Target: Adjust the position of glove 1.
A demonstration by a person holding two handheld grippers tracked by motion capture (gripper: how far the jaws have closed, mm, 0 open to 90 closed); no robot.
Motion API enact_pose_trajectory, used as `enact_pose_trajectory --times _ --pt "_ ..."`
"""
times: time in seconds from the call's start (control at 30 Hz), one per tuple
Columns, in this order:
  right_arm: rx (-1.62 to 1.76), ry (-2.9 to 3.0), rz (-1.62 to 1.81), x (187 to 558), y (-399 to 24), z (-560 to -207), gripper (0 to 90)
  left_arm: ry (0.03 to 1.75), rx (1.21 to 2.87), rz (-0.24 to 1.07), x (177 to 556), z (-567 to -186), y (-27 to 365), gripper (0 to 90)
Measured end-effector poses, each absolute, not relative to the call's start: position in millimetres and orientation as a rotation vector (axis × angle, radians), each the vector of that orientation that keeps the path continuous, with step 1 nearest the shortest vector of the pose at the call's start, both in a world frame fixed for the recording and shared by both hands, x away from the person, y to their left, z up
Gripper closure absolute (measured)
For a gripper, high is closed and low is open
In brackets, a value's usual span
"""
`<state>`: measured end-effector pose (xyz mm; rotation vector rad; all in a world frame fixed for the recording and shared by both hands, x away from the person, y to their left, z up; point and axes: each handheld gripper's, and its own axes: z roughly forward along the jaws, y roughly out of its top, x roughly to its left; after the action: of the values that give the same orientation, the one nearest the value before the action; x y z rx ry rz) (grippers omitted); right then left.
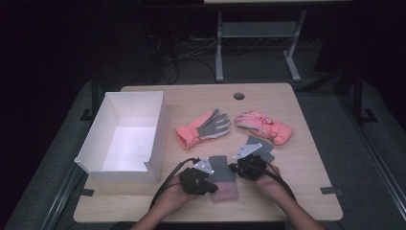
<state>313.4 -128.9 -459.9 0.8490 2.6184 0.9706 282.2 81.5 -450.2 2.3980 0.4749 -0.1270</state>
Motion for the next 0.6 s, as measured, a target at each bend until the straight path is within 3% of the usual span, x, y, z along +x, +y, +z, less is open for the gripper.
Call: enact_pose_trajectory --times 0.43,0.6 --pt "0.844 2.580 0.995 318.1 -128.8 -460.7 89.9 0.398 2.364 -0.154 280.9 -451.1 62.5 89.6" --pt "0.904 2.501 1.096 318.5 -147.1 -443.3 89.9 0.460 2.312 -0.129 283.7 -445.0 83.2 81.1"
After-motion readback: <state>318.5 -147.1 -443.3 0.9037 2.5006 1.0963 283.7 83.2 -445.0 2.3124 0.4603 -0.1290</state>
